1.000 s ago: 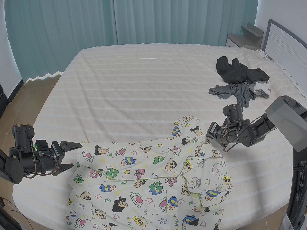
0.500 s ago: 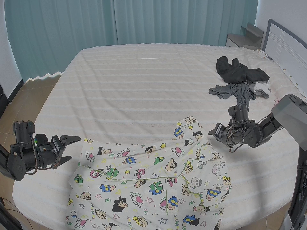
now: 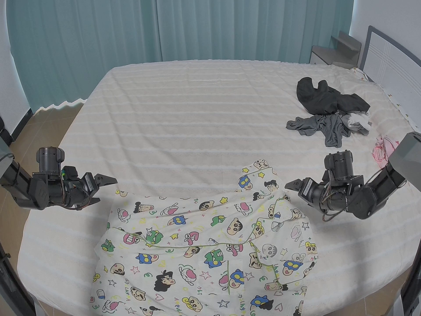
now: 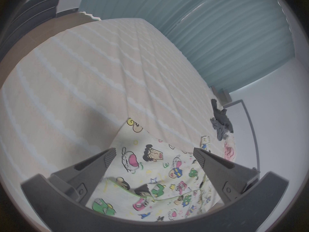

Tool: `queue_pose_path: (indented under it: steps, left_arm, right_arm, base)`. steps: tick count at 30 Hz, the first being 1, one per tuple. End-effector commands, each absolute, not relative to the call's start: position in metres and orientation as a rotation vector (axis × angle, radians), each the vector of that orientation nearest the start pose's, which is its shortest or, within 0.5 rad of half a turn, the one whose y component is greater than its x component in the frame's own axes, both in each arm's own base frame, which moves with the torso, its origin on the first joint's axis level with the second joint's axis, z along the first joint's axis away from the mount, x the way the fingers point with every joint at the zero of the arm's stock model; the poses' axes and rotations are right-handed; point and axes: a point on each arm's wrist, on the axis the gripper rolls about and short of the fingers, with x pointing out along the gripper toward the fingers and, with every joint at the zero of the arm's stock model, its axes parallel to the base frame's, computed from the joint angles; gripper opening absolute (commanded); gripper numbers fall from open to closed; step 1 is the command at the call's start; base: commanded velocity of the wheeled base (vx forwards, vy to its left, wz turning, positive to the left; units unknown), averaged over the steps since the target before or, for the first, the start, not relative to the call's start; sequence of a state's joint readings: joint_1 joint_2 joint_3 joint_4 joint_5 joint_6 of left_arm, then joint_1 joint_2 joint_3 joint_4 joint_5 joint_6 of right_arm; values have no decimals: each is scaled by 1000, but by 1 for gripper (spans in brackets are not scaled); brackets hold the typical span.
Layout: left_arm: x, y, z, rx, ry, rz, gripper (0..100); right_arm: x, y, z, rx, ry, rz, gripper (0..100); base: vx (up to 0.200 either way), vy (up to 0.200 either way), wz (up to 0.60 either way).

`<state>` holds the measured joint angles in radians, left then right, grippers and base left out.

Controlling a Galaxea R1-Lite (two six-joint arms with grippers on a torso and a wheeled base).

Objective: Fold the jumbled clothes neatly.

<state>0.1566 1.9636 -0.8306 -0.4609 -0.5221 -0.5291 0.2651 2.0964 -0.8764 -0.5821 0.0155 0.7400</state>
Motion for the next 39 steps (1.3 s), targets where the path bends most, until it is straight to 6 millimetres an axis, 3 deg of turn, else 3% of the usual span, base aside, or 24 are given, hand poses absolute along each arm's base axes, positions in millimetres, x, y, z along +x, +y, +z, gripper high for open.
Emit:
queue_pose_path:
  steps: [1,10,21,22,28,39]
  left_arm:
    - [379,49,45,-633,833,-173,100]
    - [402,37,24,-588,851,-188,100]
    - [419,17,7,-552,867,-195,100]
    - [420,17,7,-551,866,-192,0]
    - [422,21,13,-551,844,-173,0]
    - [424,39,48,-530,732,-110,0]
  right_arm:
    - [287,88,80,618,609,2,100]
    - [247,79,73,639,569,16,100]
    - [240,87,71,638,582,52,100]
    - [239,89,71,635,585,58,100]
    - [240,90,67,634,603,54,100]
    - [241,90,65,660,610,47,100]
  base:
    - [0,0,0]
    - [0,0,0]
    - [0,0,0]
    - [0,0,0]
    - [0,0,0]
    - [0,0,0]
